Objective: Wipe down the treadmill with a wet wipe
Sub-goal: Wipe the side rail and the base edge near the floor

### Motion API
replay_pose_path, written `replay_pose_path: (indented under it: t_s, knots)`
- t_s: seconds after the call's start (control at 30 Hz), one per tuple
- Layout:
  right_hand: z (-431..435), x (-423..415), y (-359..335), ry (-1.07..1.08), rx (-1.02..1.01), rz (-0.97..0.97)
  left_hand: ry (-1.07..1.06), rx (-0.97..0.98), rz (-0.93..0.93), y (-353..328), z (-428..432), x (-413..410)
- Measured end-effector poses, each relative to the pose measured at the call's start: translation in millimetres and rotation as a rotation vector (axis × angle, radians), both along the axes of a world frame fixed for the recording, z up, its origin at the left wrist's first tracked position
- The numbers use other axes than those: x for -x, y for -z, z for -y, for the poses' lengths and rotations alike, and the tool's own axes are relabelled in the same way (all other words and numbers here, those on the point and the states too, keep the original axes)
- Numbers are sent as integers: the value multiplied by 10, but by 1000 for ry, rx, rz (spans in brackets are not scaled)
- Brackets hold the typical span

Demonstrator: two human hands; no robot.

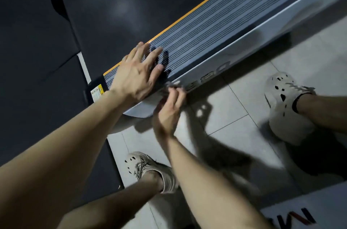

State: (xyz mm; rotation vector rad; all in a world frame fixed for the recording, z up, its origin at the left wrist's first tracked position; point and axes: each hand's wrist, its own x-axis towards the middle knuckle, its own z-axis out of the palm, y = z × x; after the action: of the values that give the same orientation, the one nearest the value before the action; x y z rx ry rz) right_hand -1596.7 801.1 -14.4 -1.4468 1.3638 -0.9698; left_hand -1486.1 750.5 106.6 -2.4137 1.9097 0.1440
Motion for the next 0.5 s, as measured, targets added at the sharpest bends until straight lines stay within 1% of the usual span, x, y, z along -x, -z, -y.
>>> replay_pose_path:
  t_s: [0.03,0.07,0.13,0.17,0.2,0.23,0.3,0.37,0.43,0.47,0.5]
  knots:
    - [-180,-36,-22,-120,5,2,59,-24,5,65,150,11]
    - [-280,-34,11,-206,60,-13,123,-45,19,135,260,16]
    - [-128,92,163,-269,183,-24,197,-30,41,283,363,-20]
    - [41,192,199,-262,199,-16,201,11,46,338,363,-39]
    - [232,307,233,-214,202,-10,199,59,40,386,342,-50]
    - [457,426,236,-109,190,-9,197,103,22,420,328,-59]
    - [925,584,236,171,118,2,194,147,-22,459,328,-69]
    - [1192,523,155,378,44,55,199,172,-41,480,335,-87]
    - [1071,282,-6,449,-12,71,205,189,-53,503,328,-110]
    - [860,157,-82,423,-19,78,214,190,-55,516,322,-117]
    - [583,58,-148,353,-19,100,220,189,-56,521,322,-121]
